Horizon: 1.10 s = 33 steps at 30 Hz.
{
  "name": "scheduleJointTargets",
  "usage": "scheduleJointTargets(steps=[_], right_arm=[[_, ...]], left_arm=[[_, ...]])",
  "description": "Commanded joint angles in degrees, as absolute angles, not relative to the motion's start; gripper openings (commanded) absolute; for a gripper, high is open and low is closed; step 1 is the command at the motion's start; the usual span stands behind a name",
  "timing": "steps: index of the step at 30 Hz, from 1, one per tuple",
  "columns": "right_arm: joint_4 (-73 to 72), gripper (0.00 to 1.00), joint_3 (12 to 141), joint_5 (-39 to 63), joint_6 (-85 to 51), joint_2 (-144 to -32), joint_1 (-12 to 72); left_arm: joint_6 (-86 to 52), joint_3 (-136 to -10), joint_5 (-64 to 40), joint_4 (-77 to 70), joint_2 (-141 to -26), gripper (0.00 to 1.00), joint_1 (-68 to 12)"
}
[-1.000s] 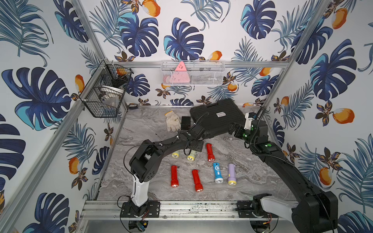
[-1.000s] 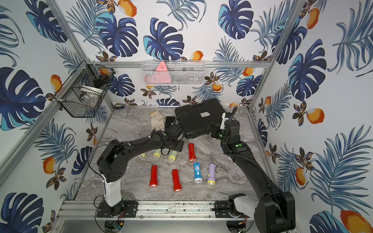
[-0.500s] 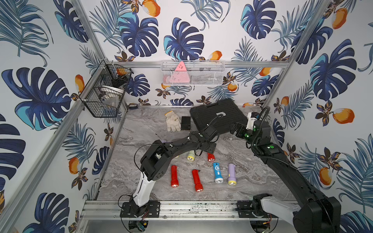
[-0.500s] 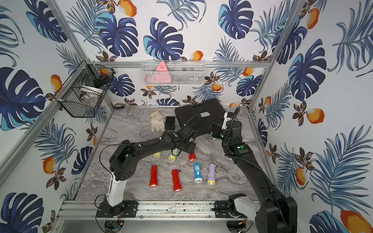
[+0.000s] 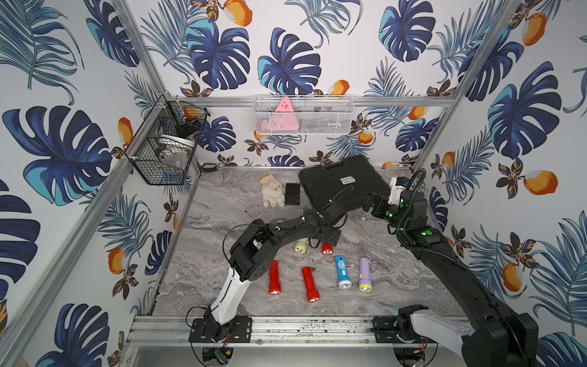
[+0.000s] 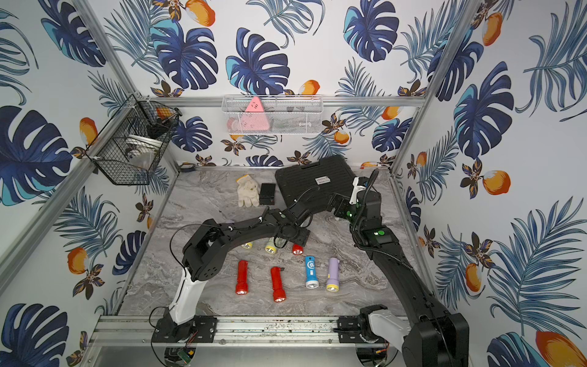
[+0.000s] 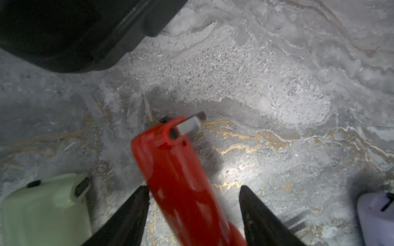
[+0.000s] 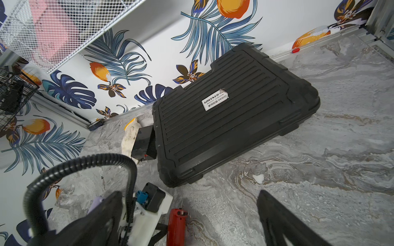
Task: Close the plug at the bottom of the flashlight
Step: Pick up the flashlight from the center of the board.
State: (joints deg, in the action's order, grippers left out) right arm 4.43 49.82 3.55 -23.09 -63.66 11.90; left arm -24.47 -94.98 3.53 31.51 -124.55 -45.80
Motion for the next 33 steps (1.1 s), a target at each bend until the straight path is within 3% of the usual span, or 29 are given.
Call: scheduleJointTargets(steps=[1,16,20,25,33], right_arm=[[2.7,1.0,49.7,3.2,-23.0,-63.3,11.9],[2.5,1.0,49.6,3.1,-23.2,-63.5,11.9],[2.5,1.0,49.6,3.0,-23.1,-63.5,11.9],[2.5,1.0,49.6,2.7,-23.1,-63.5,11.9],[2.4,1.0,49.3,2.2,-23.0,-63.4,11.9]], left_arm=[[-24.9,-95.7,3.0,32.8,-125.5,0.7,-46.0],[-24.4,-94.4,2.5,32.7,-126.6,0.63,-46.0],[-23.9,-94.4,2.5,32.6,-127.1,0.46,-46.0],[-23.7,-94.3,2.5,32.5,-127.7,0.36,-46.0],[-23.1,-93.4,3.0,30.9,-125.8,0.1,-46.0]])
